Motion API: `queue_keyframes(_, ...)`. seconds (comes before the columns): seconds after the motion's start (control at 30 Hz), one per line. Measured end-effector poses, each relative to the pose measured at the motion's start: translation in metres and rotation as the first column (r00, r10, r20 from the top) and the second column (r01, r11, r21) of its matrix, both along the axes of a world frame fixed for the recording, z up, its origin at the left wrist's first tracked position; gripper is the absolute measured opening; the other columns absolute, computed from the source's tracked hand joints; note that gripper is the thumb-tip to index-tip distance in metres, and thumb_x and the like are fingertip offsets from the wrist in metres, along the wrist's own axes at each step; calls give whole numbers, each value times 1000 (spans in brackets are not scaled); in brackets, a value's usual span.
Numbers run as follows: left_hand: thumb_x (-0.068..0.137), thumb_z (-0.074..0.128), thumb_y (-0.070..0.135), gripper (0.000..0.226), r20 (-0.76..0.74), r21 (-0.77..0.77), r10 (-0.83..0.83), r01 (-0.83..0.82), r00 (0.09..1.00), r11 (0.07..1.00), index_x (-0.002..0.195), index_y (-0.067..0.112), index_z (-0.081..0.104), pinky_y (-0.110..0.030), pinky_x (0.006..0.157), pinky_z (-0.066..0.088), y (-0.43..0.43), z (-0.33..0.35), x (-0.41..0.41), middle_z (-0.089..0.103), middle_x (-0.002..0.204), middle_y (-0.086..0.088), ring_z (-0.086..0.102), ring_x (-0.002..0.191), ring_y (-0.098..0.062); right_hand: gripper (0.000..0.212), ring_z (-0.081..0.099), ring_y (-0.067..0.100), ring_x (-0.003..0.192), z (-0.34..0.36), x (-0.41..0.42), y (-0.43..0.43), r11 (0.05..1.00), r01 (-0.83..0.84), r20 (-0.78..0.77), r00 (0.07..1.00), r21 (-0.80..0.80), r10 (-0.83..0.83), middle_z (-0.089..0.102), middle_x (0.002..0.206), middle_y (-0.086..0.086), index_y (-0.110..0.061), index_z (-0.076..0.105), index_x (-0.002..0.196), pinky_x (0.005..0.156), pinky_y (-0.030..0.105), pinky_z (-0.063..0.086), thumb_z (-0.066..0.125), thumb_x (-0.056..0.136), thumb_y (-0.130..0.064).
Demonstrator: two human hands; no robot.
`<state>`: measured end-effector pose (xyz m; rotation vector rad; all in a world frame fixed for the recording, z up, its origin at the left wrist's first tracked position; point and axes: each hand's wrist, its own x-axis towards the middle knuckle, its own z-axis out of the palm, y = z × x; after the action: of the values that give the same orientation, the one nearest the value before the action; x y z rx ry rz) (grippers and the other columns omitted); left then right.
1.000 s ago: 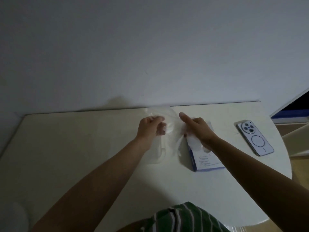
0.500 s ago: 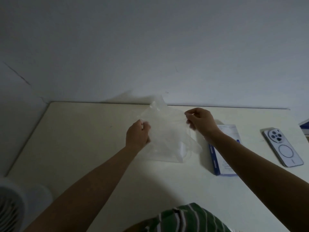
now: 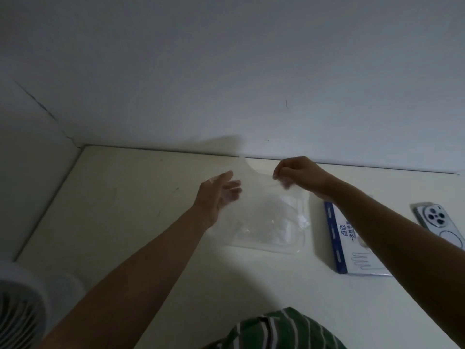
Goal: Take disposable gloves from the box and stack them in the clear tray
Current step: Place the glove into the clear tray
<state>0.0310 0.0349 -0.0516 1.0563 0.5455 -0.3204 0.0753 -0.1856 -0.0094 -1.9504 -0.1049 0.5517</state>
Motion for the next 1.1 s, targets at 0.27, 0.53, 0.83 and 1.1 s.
queue_keyframes(0.27,79,65,-14,38,-32,93,-353,354,935,930,115,-4,61,-27,71,59,3,2,-8,74,87,-11,72,77,-20,19,66,24,58,-4,5,7,925,280,-192,953,257,-235,67,79,19,-3,60,91,53,28,54,43,97,2)
queue_keyframes(0.53,69,70,54,75,-179,-257,-241,191,954,947,116,-4,60,-43,86,57,16,1,1,70,109,-19,71,90,-30,19,37,12,45,-12,7,7,995,96,-95,991,36,-92,59,70,10,-8,67,94,40,19,25,49,94,0)
queue_keyframes(0.83,96,54,9,8,-27,473,-268,249,963,845,91,3,56,-31,53,54,-18,0,-12,59,71,-10,60,47,-19,51,70,30,77,-10,-5,8,949,158,-252,964,272,-88,70,103,20,-15,53,123,65,35,58,75,81,-33)
queue_keyframes(1.1,102,36,20,22,-6,960,-356,105,934,261,100,1,47,-39,70,42,-13,-12,-12,65,91,-22,61,86,-39,56,63,19,59,-6,-17,-2,951,267,-351,915,154,-200,64,93,22,-5,48,132,50,22,52,68,81,10)
